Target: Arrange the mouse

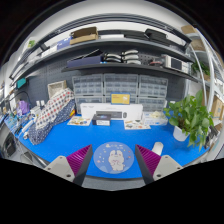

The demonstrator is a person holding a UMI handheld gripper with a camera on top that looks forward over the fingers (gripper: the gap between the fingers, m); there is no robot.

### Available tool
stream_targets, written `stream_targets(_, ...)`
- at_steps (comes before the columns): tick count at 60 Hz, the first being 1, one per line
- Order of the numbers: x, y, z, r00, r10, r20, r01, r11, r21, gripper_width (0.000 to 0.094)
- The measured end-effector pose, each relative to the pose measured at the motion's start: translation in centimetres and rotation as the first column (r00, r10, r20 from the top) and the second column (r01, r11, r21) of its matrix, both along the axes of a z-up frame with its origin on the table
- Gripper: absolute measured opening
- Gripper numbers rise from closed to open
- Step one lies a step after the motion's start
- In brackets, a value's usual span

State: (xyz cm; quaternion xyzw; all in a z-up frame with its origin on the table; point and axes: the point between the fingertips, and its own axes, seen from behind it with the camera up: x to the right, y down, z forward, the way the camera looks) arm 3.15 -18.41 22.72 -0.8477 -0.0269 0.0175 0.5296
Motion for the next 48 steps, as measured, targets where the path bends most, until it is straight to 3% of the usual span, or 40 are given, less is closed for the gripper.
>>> stream_targets(13, 0.5, 0.1, -2.7, 1.0, 0.005, 0.011, -0.004, 0.999, -0.048, 0.0875)
stream_targets(28, 5.2, -0.6, -9.4, 1.0, -0.02, 0.025, 0.022, 0.993, -0.119, 0.0876)
stream_targets(48, 18.2, 1.3, -18.5, 0.993, -0.092, 0.07, 0.107, 0.961, -0.257, 0.087)
